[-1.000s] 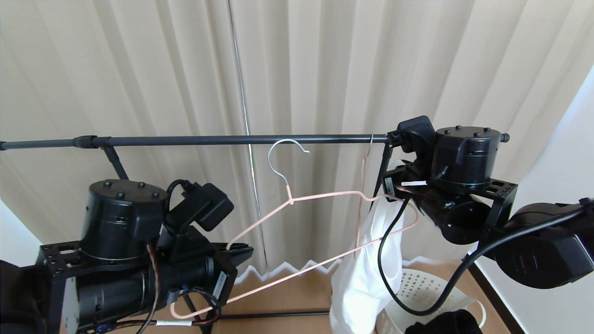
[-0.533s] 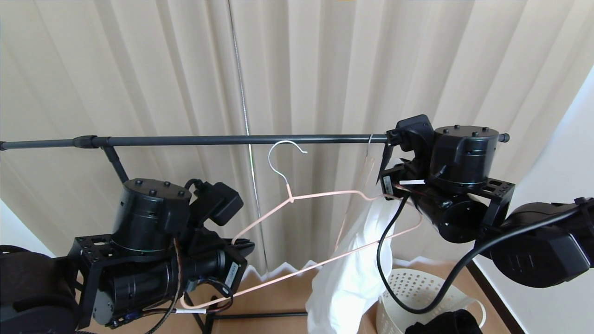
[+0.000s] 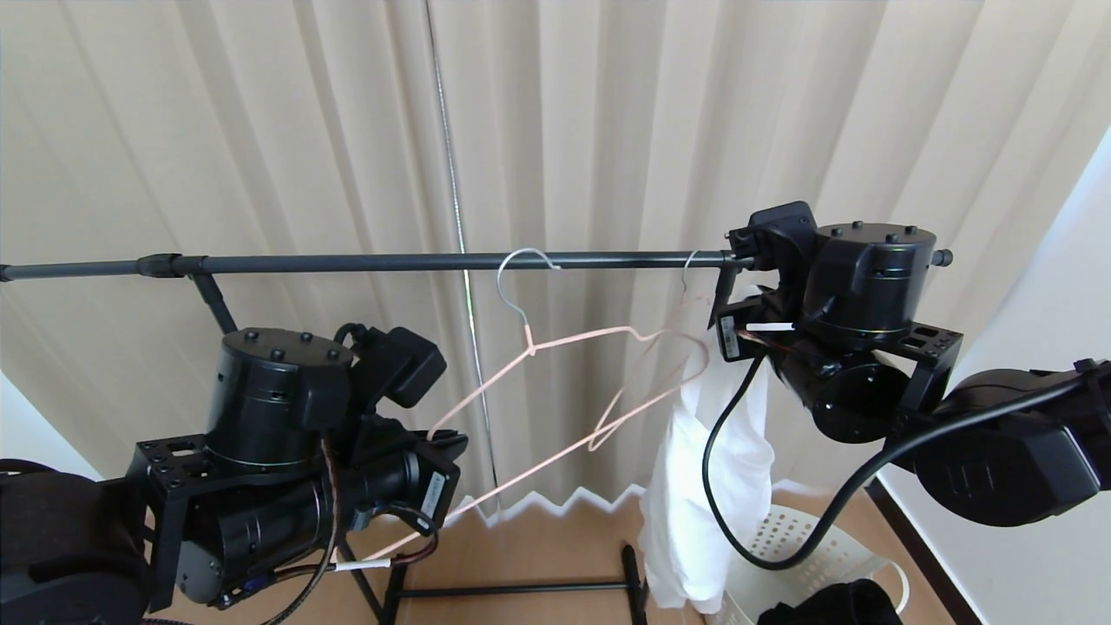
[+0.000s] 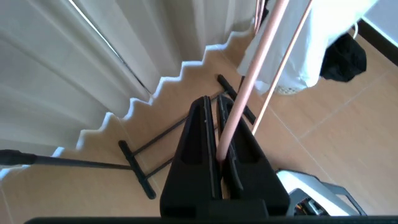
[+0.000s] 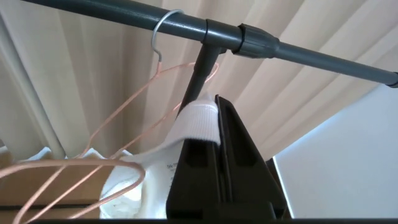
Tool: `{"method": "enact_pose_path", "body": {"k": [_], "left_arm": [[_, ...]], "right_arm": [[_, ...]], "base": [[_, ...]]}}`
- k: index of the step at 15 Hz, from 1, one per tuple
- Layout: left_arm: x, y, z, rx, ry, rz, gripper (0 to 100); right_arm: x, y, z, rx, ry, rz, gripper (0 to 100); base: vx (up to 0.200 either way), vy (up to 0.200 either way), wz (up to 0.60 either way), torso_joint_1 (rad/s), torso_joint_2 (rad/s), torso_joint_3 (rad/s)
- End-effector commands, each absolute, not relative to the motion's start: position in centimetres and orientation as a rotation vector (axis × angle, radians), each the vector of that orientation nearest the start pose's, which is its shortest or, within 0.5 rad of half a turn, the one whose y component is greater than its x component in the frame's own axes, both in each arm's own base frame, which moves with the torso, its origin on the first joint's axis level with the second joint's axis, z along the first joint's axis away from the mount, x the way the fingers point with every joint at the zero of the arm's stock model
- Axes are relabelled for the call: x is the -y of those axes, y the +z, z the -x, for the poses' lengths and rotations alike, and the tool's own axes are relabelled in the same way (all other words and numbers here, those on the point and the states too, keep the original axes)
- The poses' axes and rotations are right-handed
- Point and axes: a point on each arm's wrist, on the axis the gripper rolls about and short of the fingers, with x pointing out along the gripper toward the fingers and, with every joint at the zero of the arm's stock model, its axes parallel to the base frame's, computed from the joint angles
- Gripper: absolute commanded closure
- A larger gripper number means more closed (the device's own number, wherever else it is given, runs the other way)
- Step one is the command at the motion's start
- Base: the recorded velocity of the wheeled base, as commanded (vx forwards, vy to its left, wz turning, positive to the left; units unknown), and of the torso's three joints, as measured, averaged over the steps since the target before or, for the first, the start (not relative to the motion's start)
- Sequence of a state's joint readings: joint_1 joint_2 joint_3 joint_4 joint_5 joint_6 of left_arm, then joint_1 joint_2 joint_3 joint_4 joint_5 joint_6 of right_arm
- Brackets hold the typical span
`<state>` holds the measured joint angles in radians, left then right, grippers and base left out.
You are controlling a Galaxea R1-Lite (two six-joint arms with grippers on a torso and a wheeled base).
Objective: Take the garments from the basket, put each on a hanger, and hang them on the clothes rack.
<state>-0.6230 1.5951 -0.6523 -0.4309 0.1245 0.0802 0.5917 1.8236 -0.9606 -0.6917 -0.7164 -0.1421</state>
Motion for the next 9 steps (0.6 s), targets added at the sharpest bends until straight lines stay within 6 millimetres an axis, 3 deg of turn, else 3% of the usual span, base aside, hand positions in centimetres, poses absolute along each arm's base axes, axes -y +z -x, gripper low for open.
{"method": "enact_pose_path", "body": {"k": [1,5,9], "left_arm": [[15.3,15.0,-21.8,-0.447,-0.491,-0.265,100],[15.8,14.9,-21.7,-0.428,-0.512,-0.26,100],[15.7,14.9,-20.1,-0.423,-0.548,-0.267,100]], "right_arm": [[-17.8,19.1,-29.2,-0.144,-0.114,0.246,100],[-17.9,19.0,-29.2,-0.145,-0.111,0.245,100],[-17.7,18.9,-30.0,-0.144,-0.135,0.227,100]], "base": [[0.0,0.0,0.0,0.0,0.0,0.0],[0.0,0.0,0.0,0.0,0.0,0.0],[0.0,0.0,0.0,0.0,0.0,0.0]]}}
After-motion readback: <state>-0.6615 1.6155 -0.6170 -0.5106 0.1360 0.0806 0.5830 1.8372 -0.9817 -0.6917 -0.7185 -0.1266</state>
